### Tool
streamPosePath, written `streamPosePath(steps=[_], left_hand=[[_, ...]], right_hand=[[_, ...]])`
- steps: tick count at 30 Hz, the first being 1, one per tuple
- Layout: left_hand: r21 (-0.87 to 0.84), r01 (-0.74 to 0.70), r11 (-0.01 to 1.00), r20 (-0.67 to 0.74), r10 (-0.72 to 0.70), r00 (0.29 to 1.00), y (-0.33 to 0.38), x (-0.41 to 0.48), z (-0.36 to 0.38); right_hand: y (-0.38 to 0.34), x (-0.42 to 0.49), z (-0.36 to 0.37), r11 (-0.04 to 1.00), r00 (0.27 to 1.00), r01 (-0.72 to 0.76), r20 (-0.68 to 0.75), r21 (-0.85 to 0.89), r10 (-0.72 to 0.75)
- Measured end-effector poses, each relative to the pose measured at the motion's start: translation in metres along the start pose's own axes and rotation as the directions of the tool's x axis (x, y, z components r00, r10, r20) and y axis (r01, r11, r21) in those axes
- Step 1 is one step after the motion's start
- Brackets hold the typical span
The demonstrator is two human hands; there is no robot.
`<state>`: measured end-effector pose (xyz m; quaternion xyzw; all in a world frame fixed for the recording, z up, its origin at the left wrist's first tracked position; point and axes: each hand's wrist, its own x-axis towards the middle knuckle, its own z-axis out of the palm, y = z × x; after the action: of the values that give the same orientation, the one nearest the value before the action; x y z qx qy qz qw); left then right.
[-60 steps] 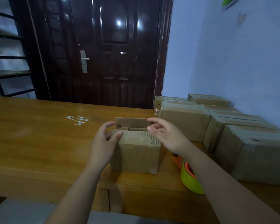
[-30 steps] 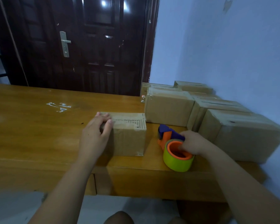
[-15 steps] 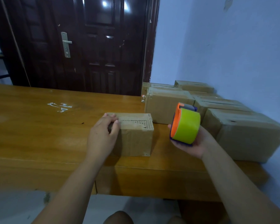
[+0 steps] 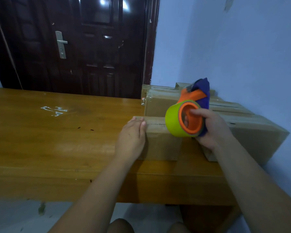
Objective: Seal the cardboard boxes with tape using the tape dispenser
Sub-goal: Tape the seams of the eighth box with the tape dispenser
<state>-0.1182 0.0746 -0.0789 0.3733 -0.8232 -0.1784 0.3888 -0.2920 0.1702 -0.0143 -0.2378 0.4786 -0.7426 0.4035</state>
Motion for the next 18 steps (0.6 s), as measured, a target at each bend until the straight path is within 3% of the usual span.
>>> streamPosePath(steps=[4, 7, 10, 14, 16, 18], left_hand=[[-0.023, -0.031, 0.999, 0.024, 0.032, 0.999, -0.003, 0.002, -0.004], [-0.021, -0.054, 0.998, 0.024, 0.055, 0.998, -0.005, 0.003, -0.005], [-0.105, -0.015, 0.994, 0.012, 0.016, 1.000, -0.005, 0.008, -0.005], [-0.308, 0.129, 0.943, 0.094, -0.105, 0.990, -0.001, 0.014, -0.009], [-0.492, 0.224, 0.841, 0.137, -0.180, 0.974, 0.005, 0.014, -0.015], [-0.671, 0.297, 0.679, 0.185, -0.234, 0.954, 0.011, 0.012, -0.022]], right_hand=[[-0.007, 0.007, 0.001, 0.958, 0.983, 0.182, 0.051, -0.219, -0.175], [-0.017, 0.010, 0.010, 0.854, 0.940, 0.342, 0.136, -0.391, -0.314], [-0.023, 0.013, 0.022, 0.578, 0.871, 0.475, 0.259, -0.664, -0.418], [-0.015, 0.018, 0.037, 0.168, 0.808, 0.561, 0.491, -0.810, -0.326], [-0.013, 0.020, 0.042, 0.011, 0.757, 0.614, 0.585, -0.789, -0.291], [-0.015, 0.024, 0.047, -0.064, 0.736, 0.634, 0.627, -0.771, -0.257]])
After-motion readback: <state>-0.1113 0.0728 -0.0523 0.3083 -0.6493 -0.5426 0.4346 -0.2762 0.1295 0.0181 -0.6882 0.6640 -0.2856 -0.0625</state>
